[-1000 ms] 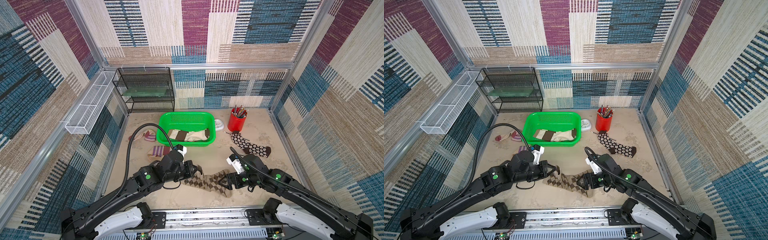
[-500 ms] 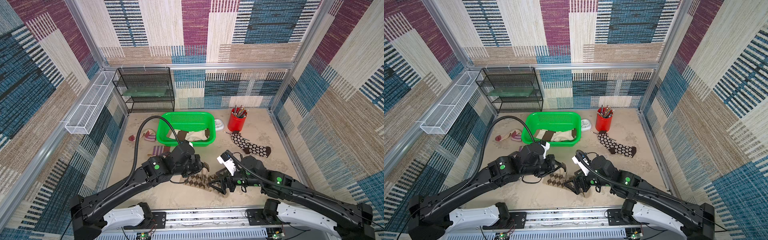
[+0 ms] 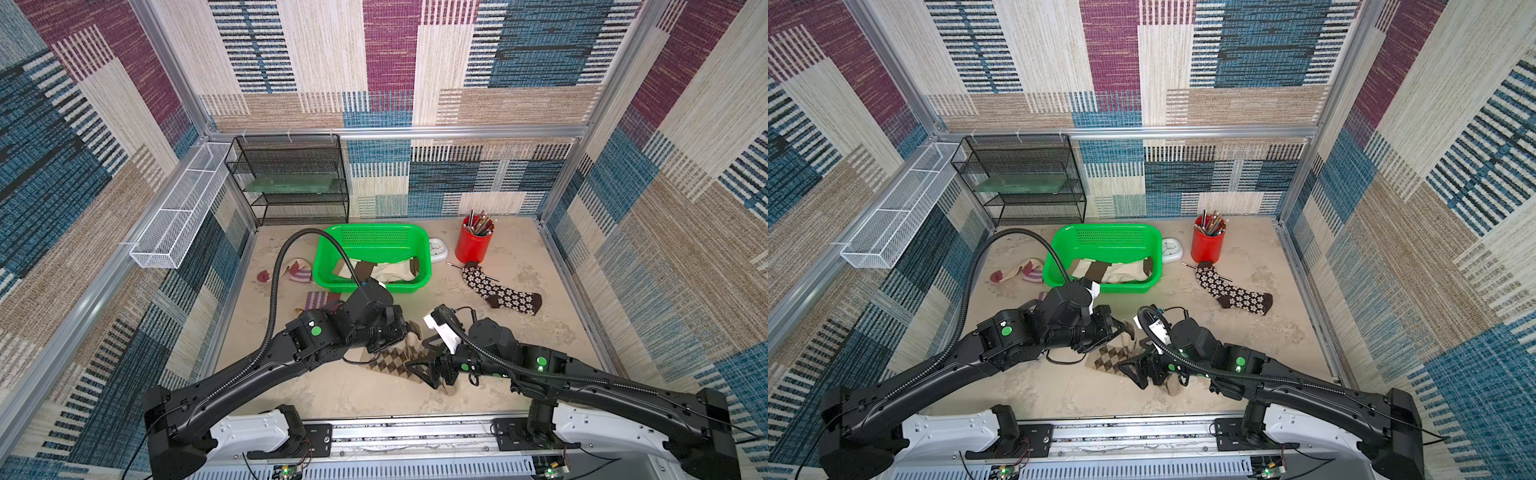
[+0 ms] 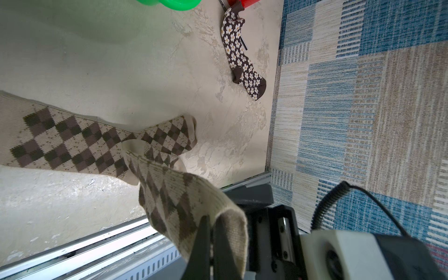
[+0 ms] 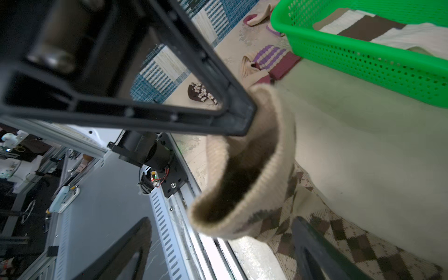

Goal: Place the socks together as a pair
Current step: Flatten out the sock.

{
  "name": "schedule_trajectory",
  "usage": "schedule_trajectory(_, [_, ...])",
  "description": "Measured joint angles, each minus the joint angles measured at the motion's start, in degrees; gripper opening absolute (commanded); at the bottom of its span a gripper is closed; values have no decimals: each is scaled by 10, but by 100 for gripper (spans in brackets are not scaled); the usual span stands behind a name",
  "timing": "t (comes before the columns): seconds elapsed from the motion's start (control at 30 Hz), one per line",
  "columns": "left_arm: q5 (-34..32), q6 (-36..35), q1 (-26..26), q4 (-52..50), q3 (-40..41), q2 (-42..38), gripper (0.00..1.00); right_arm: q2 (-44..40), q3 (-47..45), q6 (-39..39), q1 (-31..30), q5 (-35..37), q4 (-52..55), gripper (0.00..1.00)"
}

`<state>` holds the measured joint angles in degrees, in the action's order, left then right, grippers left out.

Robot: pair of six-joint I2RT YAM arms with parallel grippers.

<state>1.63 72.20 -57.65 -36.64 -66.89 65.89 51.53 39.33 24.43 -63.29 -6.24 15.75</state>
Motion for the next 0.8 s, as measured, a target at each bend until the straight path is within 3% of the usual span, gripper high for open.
schedule_trajectory(0.1, [0,3,0,0,-1,0,0,7,-3,0,-1,39,-7,82])
schedule_trajectory(0.27, [2,11,-1,6,-2,1,0,28,-1,-1,3,87,-23,45])
schedule_trajectory(0.43, [2,15,-1,17,-3,-2,3,37,9,-13,21,81,-42,10])
schedule_trajectory(0.5, [2,15,-1,23,2,-10,30,33,12,-19,32,61,-43,3])
schedule_trajectory(0.53, [2,15,-1,30,9,-19,50,30,14,-23,42,39,-43,3])
schedule_trajectory(0.57, [1,16,-1,34,16,-28,91,25,17,-28,54,20,-43,2])
schedule_trajectory(0.6, [-2,15,-1,34,20,-38,99,21,19,-31,65,3,-43,2])
schedule_trajectory(0.8, [-25,-49,24,50,19,-98,99,27,41,-63,153,-189,-12,9])
